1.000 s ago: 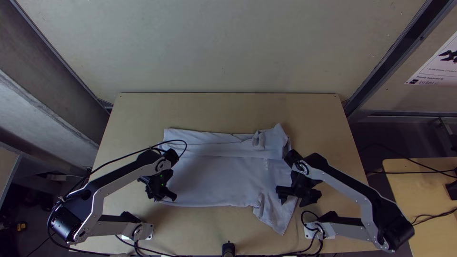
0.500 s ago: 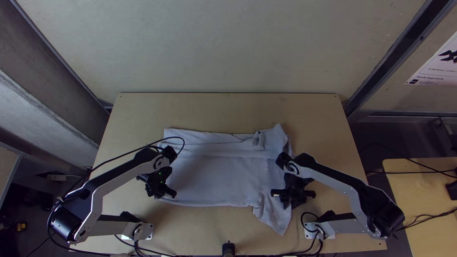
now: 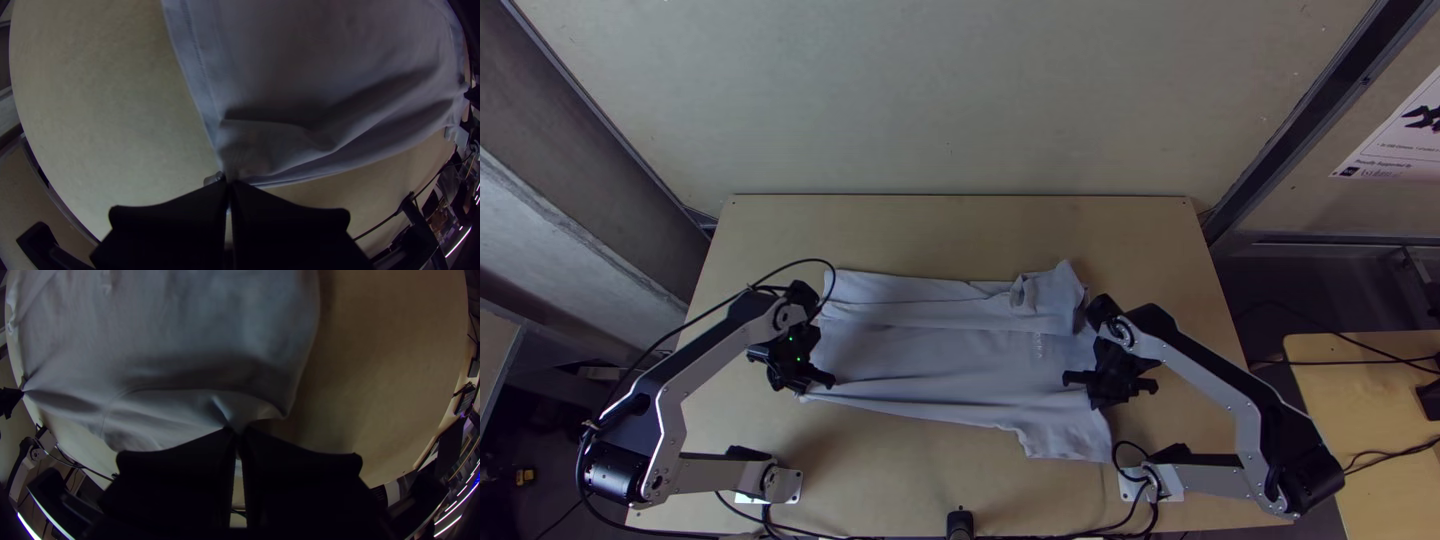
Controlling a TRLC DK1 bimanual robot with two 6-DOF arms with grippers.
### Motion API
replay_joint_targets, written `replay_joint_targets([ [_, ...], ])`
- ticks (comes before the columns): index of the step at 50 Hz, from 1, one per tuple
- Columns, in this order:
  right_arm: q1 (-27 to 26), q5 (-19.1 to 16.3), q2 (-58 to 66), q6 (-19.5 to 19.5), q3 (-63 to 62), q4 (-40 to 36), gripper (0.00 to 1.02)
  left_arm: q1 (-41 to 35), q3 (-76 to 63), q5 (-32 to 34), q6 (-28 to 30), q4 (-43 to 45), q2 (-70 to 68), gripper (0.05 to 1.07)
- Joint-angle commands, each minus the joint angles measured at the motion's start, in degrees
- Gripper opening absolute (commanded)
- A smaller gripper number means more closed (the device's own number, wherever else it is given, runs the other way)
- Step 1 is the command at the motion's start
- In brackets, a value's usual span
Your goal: Fold the t-shirt
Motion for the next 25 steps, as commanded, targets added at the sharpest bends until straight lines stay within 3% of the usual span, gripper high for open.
replay_joint_targets([
  [1, -2.46, 1.38, -1.87, -1.84, 1.64, -1.79, 0.03, 2.92, 2.35, -0.29, 3.00, -1.49, -1.01, 0.08],
  [9, -3.25, 1.56, -1.69, -1.93, 5.78, -2.06, 0.03, 5.38, 6.22, -0.11, 3.71, -0.96, 0.04, 0.08],
  [25, -6.94, 5.16, 4.99, -2.72, 16.59, -2.15, 0.03, 5.56, 15.98, -0.11, 3.80, 1.59, 5.31, 0.08],
])
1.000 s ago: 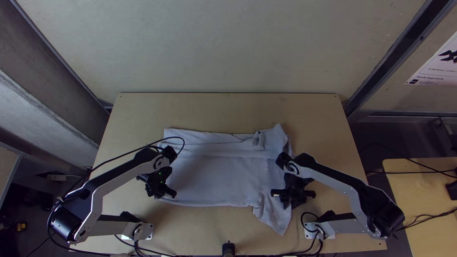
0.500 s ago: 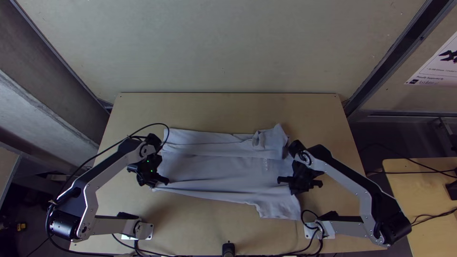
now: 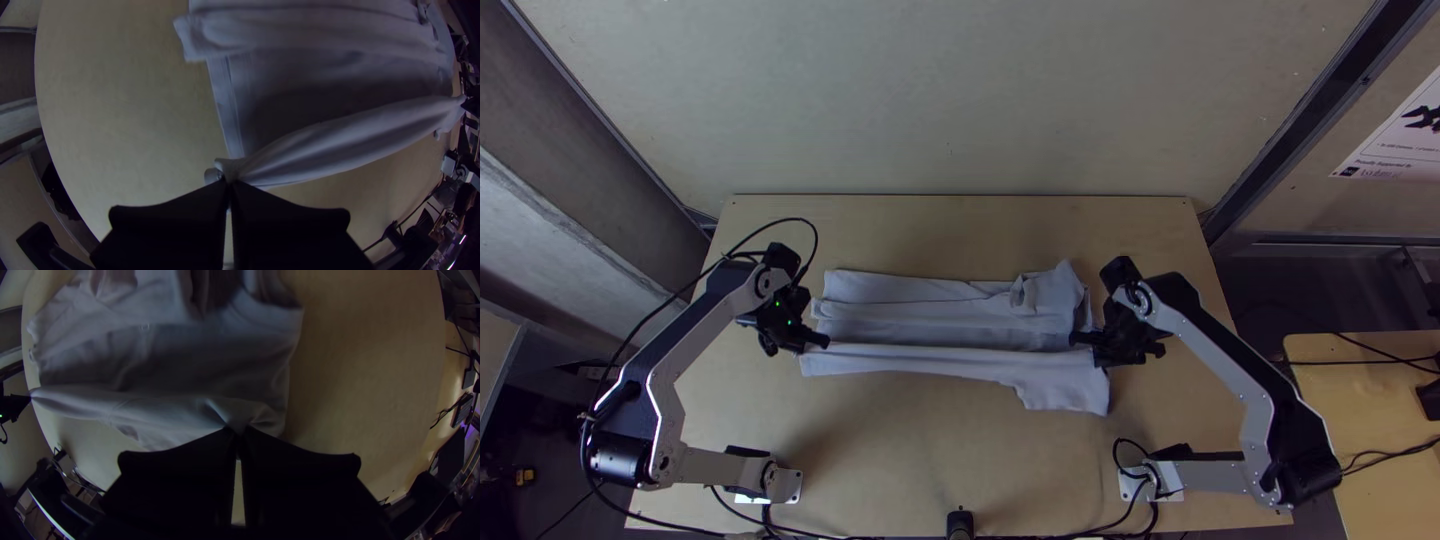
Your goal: Fold the t-shirt
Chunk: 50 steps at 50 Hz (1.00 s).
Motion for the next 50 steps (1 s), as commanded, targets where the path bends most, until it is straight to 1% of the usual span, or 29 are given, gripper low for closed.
replay_joint_targets([
  [1, -2.07, 1.93, 3.55, -1.04, 4.18, -1.03, 0.03, 0.53, 3.89, -0.35, 1.35, 0.52, 2.32, 0.08],
  [12, -4.97, 2.63, 9.97, -2.09, 12.53, -1.03, 0.03, 0.53, 13.12, -0.44, 2.40, 0.25, 7.68, 0.08],
  [21, -6.46, 2.98, 15.41, -3.06, 18.59, -0.94, 0.03, 0.62, 21.65, -0.53, 3.19, -0.10, 13.22, 0.08],
  [32, -7.69, 2.89, 21.30, -3.15, 25.45, -0.94, 0.03, 0.79, 30.88, -0.97, 3.28, -0.36, 20.43, 0.08],
  [41, -8.04, 2.89, 27.37, -2.88, 30.54, -0.77, 0.03, 0.79, 34.74, -1.23, 3.46, -0.45, 26.05, 0.08],
  [50, -7.78, 2.98, 32.90, -2.97, 32.65, 0.46, 0.03, 0.35, 35.10, -1.32, 3.46, -0.28, 29.13, 0.08],
])
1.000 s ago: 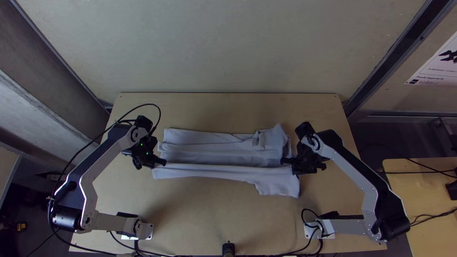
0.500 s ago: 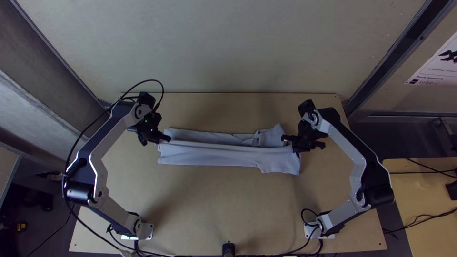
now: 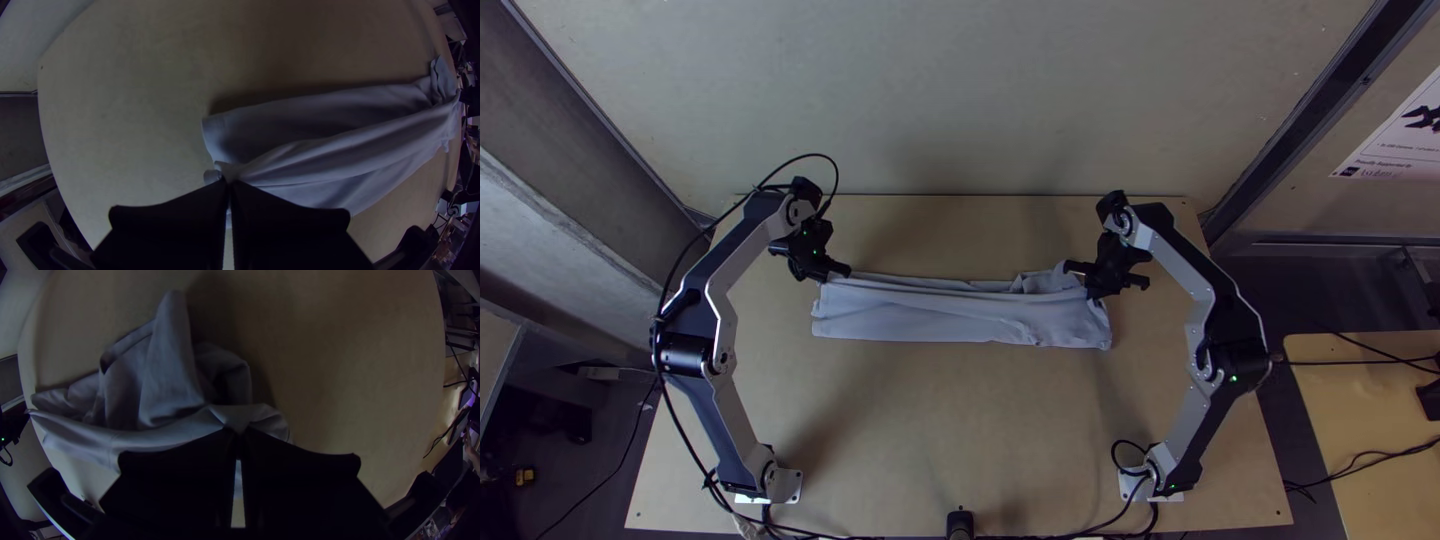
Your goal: Fold the t-shirt
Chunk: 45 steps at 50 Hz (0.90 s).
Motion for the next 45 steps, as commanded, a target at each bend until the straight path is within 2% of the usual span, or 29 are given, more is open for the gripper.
replay_joint_targets([
  [1, -0.42, 1.10, 3.68, -0.26, 1.35, 0.64, 0.03, 0.24, 1.06, -0.99, 0.90, -0.54, 1.77, 0.08],
  [4, -0.42, 1.10, 4.92, -0.35, 1.44, 1.25, 0.04, 0.16, 0.80, -0.99, 0.81, -0.19, 2.12, 0.10],
  [5, -0.33, 1.10, 5.27, -0.44, 1.44, 1.25, 0.08, 0.16, 0.80, -0.91, 0.64, -0.01, 2.20, 0.17],
  [7, -0.15, 1.28, 5.79, -1.40, 1.53, 1.78, 0.22, 0.16, 0.71, -0.91, 0.46, -0.01, 2.47, 0.41],
  [8, 0.11, 1.80, 5.88, -2.46, 1.53, 2.75, 0.31, 0.16, 0.62, -0.91, 0.28, -0.01, 2.56, 0.58],
  [10, 0.29, 2.60, 5.88, -3.16, 1.27, 3.54, 0.43, 0.24, 0.54, -0.91, -0.24, 0.25, 2.47, 0.99],
  [11, 0.20, 2.60, 5.88, -3.25, 1.18, 3.63, 0.47, 0.33, 0.45, -0.91, -0.68, 0.52, 2.47, 1.05],
  [19, -0.68, 3.03, 2.19, -4.92, -0.05, 8.20, 0.82, 1.48, 0.54, 0.50, -1.74, 1.40, 0.89, 1.03],
  [22, -0.33, 8.84, 1.05, -5.62, 0.74, 8.20, 0.84, 2.62, 0.62, 2.87, -1.91, 1.75, -0.08, 1.03],
  [26, -0.15, 12.44, -0.27, -5.53, 1.44, 6.53, 0.85, 4.38, 0.27, 6.92, -2.00, 2.01, -1.75, 1.03],
  [32, -1.56, 11.91, -4.40, -4.92, 0.30, 7.41, 0.86, 8.16, -1.84, 15.27, -1.74, 2.72, -4.30, 1.03],
  [35, -2.17, 10.86, -6.16, -4.92, 0.47, 7.49, 0.92, 10.18, -3.42, 19.31, -1.47, 2.98, -5.18, 1.03],
  [45, -2.79, 10.07, -11.78, -4.74, 1.79, 7.49, 0.95, 16.33, -10.19, 30.65, -0.15, 4.56, -7.29, 1.03],
])
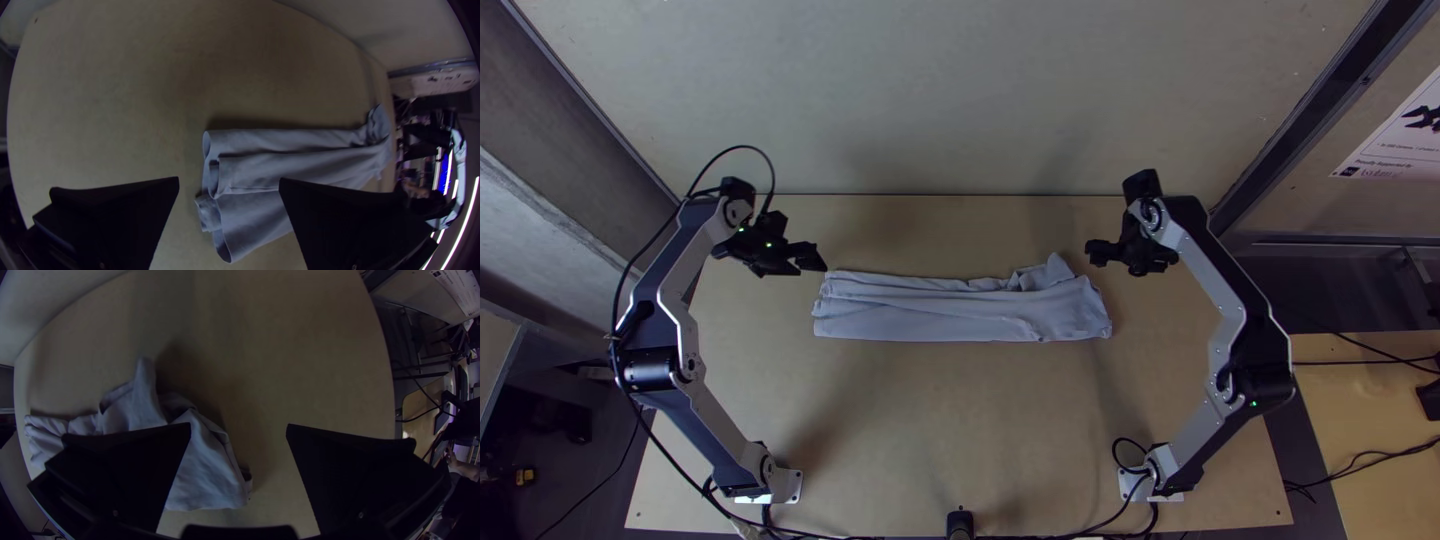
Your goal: Fold the t-shirt
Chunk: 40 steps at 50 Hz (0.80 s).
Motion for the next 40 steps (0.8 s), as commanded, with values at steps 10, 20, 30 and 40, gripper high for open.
replay_joint_targets([
  [10, -0.36, -1.68, -5.85, 0.15, 3.36, -0.53, 0.98, 8.16, -11.56, 14.90, 4.91, 1.77, -1.91, 1.03],
  [20, -1.07, -5.72, -8.31, 0.68, 5.64, -0.62, 0.98, 10.71, -17.09, 15.25, 6.23, 5.55, -1.03, 1.03],
  [30, -1.86, -7.74, -9.63, 2.26, 6.96, -0.62, 0.98, 11.33, -19.03, 17.28, 6.41, 6.25, 1.69, 1.03],
  [40, -1.59, -7.92, -10.51, 2.44, 7.22, -0.62, 0.98, 7.11, -21.58, 18.86, 2.37, 10.21, 3.62, 1.03],
])
